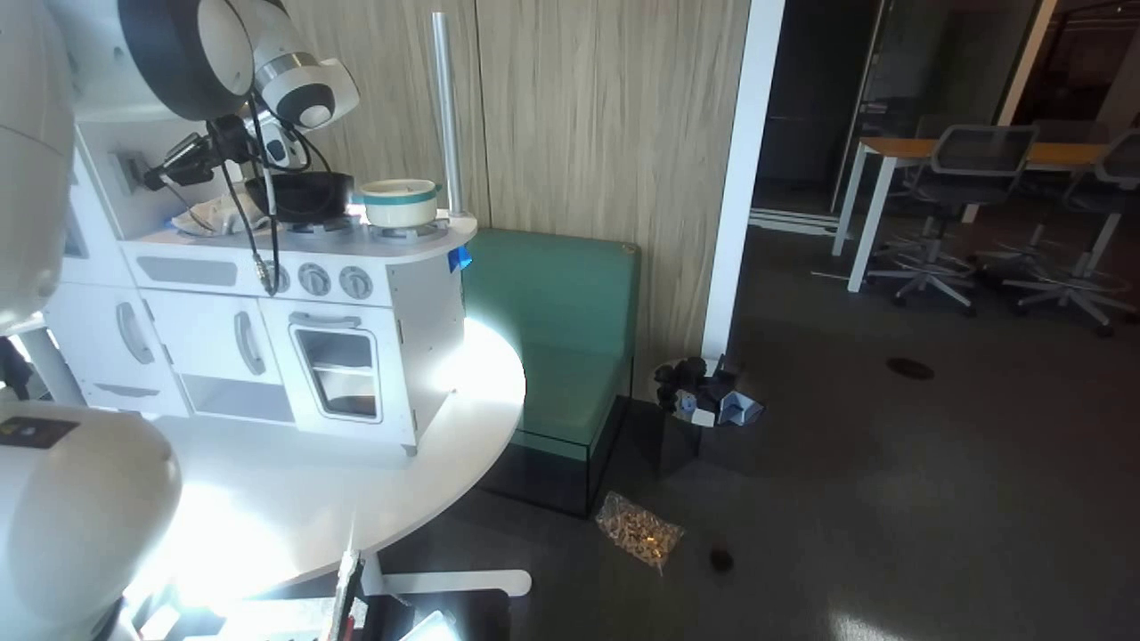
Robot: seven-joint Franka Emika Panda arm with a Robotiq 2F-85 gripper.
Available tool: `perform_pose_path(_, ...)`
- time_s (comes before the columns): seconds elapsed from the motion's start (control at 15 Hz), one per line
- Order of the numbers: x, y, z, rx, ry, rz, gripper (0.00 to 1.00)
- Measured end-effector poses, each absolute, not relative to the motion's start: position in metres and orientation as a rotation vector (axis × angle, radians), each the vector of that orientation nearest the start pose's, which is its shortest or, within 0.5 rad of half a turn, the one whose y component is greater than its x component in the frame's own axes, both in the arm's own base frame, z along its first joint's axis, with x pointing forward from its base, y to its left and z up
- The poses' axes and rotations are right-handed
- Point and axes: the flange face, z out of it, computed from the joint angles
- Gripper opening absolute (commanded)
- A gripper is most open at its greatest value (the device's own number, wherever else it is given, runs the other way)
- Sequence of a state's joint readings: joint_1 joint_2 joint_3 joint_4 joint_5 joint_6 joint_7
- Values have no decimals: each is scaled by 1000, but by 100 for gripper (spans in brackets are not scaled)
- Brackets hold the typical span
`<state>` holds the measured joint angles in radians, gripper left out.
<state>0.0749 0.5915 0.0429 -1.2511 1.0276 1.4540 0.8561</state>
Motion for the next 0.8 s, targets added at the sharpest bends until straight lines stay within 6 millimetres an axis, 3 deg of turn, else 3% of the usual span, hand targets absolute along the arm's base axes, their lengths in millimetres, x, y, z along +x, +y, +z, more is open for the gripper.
perform_pose_path(0.2,682,173,444,-2015,898,1013,8)
perform_pose_path(0.33,684,174,438,-2017,913,1043,18)
perform_pose_path(0.4,685,174,435,-2020,918,1056,16)
perform_pose_path(0.47,686,174,432,-2024,923,1063,44)
perform_pose_path(0.6,688,174,428,-2033,929,1071,44)
perform_pose_path(0.8,689,175,431,-2062,937,1067,65)
